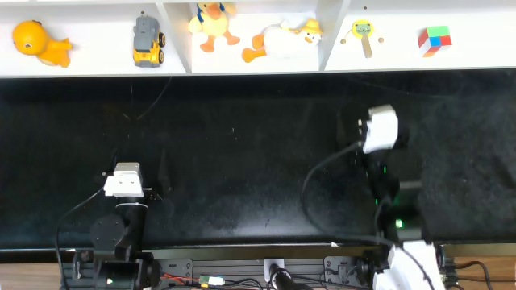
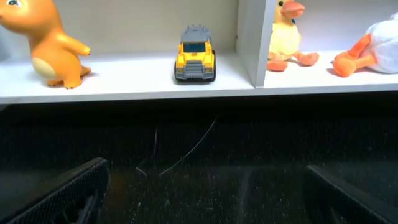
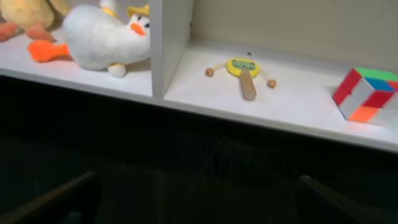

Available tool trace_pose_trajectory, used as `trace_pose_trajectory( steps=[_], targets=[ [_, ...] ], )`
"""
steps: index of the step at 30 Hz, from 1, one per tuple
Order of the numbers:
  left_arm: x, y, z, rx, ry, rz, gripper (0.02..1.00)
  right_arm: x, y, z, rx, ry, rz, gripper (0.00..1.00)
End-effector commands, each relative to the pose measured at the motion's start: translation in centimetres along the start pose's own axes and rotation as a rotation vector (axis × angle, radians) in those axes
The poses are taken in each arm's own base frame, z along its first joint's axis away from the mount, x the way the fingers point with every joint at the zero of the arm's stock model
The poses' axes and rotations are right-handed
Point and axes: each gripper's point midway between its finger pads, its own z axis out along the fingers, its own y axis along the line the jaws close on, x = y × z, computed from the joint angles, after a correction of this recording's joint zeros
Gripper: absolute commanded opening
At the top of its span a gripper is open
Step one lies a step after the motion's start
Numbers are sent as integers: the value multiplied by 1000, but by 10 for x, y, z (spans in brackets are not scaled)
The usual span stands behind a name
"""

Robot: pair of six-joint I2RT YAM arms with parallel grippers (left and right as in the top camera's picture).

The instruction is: Store Toys

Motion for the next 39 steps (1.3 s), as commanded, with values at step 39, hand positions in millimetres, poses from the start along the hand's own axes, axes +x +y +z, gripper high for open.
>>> trace_pose_trajectory(
  steps=[39],
  targets=[
    [0, 2, 0, -8, -7, 15, 998, 22, -27, -66, 158, -252, 55, 996]
  ],
)
